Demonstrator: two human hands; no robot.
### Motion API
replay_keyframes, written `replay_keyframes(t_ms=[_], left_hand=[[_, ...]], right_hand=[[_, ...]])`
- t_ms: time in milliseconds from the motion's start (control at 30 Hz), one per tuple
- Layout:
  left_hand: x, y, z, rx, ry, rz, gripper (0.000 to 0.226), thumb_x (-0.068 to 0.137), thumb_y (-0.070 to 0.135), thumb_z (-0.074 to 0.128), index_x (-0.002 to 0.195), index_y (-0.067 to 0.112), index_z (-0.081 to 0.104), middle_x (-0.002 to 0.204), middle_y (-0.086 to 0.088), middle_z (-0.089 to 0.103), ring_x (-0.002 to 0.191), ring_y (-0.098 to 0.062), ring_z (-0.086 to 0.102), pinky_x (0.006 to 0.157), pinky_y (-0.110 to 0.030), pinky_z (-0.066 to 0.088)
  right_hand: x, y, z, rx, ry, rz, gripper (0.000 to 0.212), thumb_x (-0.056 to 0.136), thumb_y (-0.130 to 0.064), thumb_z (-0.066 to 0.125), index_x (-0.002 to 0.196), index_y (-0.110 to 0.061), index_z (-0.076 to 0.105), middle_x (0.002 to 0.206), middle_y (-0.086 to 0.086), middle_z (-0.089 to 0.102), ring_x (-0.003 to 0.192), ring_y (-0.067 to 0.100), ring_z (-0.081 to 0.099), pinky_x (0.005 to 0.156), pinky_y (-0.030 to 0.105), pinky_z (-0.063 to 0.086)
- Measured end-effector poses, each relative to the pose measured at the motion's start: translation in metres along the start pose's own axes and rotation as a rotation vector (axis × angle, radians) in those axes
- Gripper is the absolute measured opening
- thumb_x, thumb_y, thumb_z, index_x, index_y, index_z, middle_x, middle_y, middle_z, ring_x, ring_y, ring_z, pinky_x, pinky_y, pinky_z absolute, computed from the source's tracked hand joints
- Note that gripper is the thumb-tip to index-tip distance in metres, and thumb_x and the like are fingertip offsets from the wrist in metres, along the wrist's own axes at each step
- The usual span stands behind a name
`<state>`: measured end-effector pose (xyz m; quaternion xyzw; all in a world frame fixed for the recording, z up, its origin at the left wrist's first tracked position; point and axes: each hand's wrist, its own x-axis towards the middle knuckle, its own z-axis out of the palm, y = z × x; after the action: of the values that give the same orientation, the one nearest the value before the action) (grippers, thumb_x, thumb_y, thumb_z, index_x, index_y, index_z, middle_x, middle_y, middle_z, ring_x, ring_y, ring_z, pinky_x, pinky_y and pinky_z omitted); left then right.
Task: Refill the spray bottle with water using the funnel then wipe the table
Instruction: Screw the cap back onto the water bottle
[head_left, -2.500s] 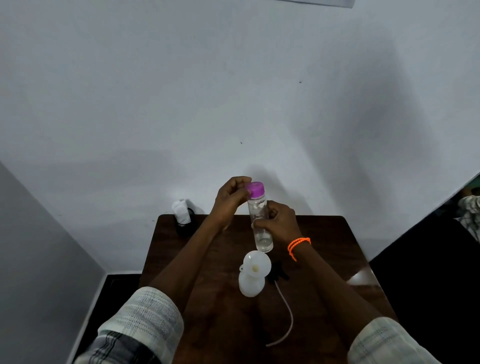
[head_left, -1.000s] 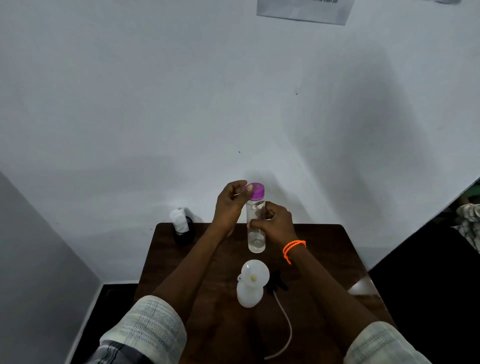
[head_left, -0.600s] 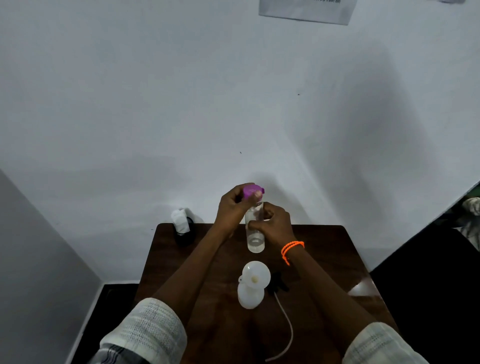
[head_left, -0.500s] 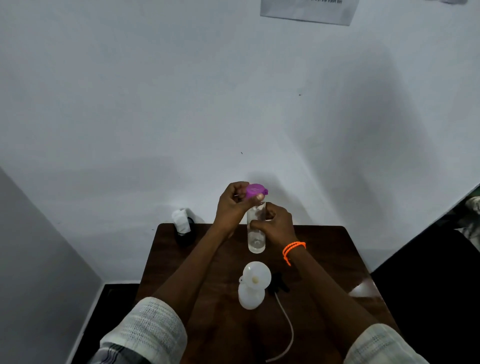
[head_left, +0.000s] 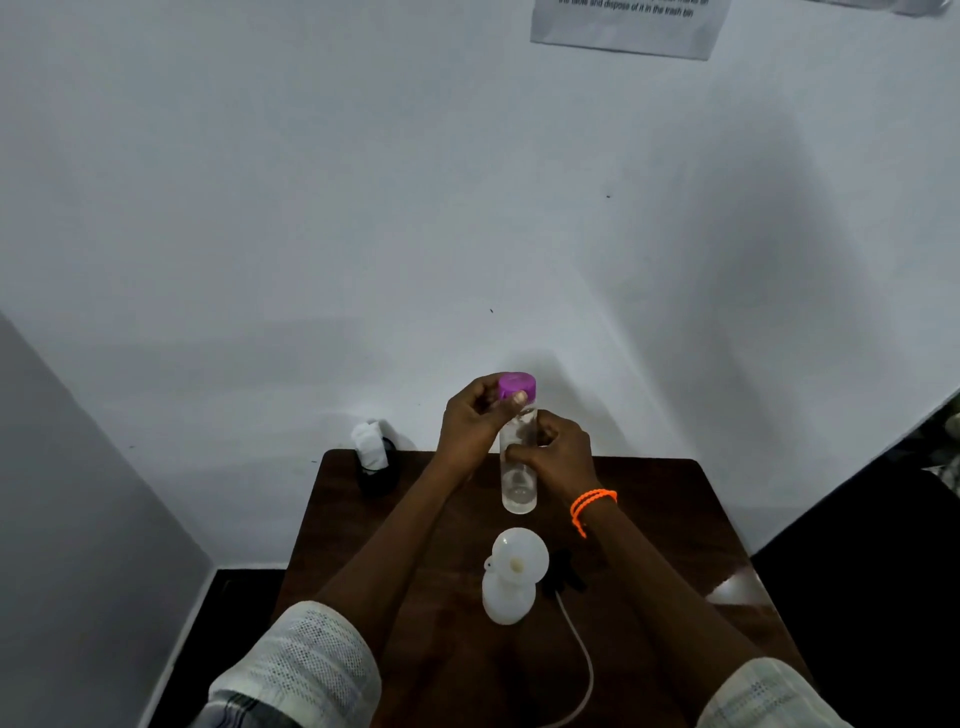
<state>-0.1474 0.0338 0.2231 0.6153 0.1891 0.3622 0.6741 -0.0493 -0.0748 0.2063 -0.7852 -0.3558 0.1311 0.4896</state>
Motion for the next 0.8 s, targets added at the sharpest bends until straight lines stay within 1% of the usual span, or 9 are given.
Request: replay_keyframes(t_ms=[100, 167, 333, 433, 500, 567, 667, 733, 800], left_hand=[[-0.002, 0.002, -0.003, -0.031, -0.017, -0.022, 0.025, 0.092, 0.021, 0.069, 0.117, 0.017, 0.072, 0.110, 0.004, 0.076, 0.108, -0.010, 0.068, 0.090, -0.021, 0.051], [-0.001, 0.000, -0.007, -0.036, -0.029, -0.043, 0.026, 0.094, 0.024, 0.067, 0.118, 0.017, 0.073, 0.113, 0.005, 0.075, 0.112, -0.009, 0.067, 0.093, -0.022, 0.049], [0.003, -0.004, -0.019, -0.062, -0.078, -0.075, 0.038, 0.091, 0.032, 0.065, 0.123, 0.012, 0.070, 0.120, -0.002, 0.073, 0.119, -0.015, 0.064, 0.105, -0.034, 0.047], [0.005, -0.007, -0.026, -0.065, -0.105, -0.082, 0.039, 0.091, 0.031, 0.066, 0.125, 0.011, 0.068, 0.123, -0.005, 0.071, 0.123, -0.020, 0.062, 0.109, -0.042, 0.045], [0.005, -0.008, -0.032, -0.041, -0.110, -0.088, 0.036, 0.094, 0.027, 0.065, 0.127, 0.012, 0.068, 0.125, -0.004, 0.070, 0.124, -0.019, 0.061, 0.109, -0.040, 0.045], [0.003, -0.010, -0.036, 0.007, -0.104, -0.077, 0.035, 0.095, 0.024, 0.066, 0.128, 0.013, 0.067, 0.123, -0.002, 0.071, 0.121, -0.016, 0.063, 0.105, -0.034, 0.048], [-0.001, -0.022, -0.043, 0.134, -0.082, -0.057, 0.040, 0.089, 0.025, 0.074, 0.128, 0.017, 0.067, 0.121, 0.000, 0.071, 0.115, -0.012, 0.065, 0.098, -0.027, 0.052], [-0.005, -0.038, -0.050, 0.187, -0.054, -0.089, 0.043, 0.087, 0.030, 0.076, 0.127, 0.020, 0.067, 0.121, 0.002, 0.071, 0.113, -0.010, 0.066, 0.097, -0.027, 0.053], [-0.009, -0.059, -0.058, 0.200, -0.015, -0.161, 0.036, 0.091, 0.030, 0.071, 0.125, 0.021, 0.067, 0.118, 0.003, 0.072, 0.112, -0.011, 0.067, 0.098, -0.032, 0.054]], right_hand=[[0.002, 0.000, 0.000, 0.021, -0.027, -0.004, 0.029, 0.058, -0.020, 0.084, 0.085, -0.018, 0.073, 0.077, -0.004, 0.074, 0.075, 0.013, 0.071, 0.070, 0.036, 0.059], [0.003, -0.001, 0.000, 0.036, -0.053, -0.009, 0.030, 0.059, -0.017, 0.085, 0.086, -0.018, 0.074, 0.079, -0.005, 0.076, 0.076, 0.011, 0.071, 0.072, 0.035, 0.059], [0.009, -0.002, -0.001, 0.034, -0.128, -0.009, 0.032, 0.055, -0.020, 0.086, 0.085, -0.020, 0.076, 0.081, -0.006, 0.077, 0.078, 0.011, 0.073, 0.074, 0.033, 0.059], [0.012, -0.001, 0.001, 0.026, -0.164, 0.003, 0.034, 0.055, -0.015, 0.090, 0.086, -0.019, 0.077, 0.082, -0.006, 0.078, 0.079, 0.012, 0.073, 0.077, 0.035, 0.060], [0.014, -0.001, 0.004, 0.019, -0.188, 0.006, 0.035, 0.055, -0.014, 0.091, 0.087, -0.020, 0.077, 0.083, -0.006, 0.078, 0.080, 0.011, 0.073, 0.078, 0.034, 0.059], [0.016, 0.000, 0.009, 0.008, -0.205, 0.015, 0.036, 0.056, -0.014, 0.090, 0.089, -0.021, 0.076, 0.084, -0.006, 0.078, 0.081, 0.010, 0.073, 0.078, 0.033, 0.059], [0.020, 0.005, 0.020, -0.005, -0.221, 0.038, 0.037, 0.055, -0.016, 0.088, 0.090, -0.020, 0.075, 0.085, -0.005, 0.078, 0.081, 0.009, 0.073, 0.078, 0.034, 0.059], [0.022, 0.008, 0.028, -0.007, -0.216, 0.054, 0.041, 0.056, -0.014, 0.089, 0.094, -0.020, 0.075, 0.086, -0.005, 0.078, 0.081, 0.008, 0.074, 0.077, 0.033, 0.060], [0.026, 0.013, 0.037, -0.005, -0.223, 0.066, 0.044, 0.057, -0.013, 0.090, 0.097, -0.020, 0.075, 0.087, -0.006, 0.078, 0.081, 0.007, 0.074, 0.076, 0.031, 0.059]])
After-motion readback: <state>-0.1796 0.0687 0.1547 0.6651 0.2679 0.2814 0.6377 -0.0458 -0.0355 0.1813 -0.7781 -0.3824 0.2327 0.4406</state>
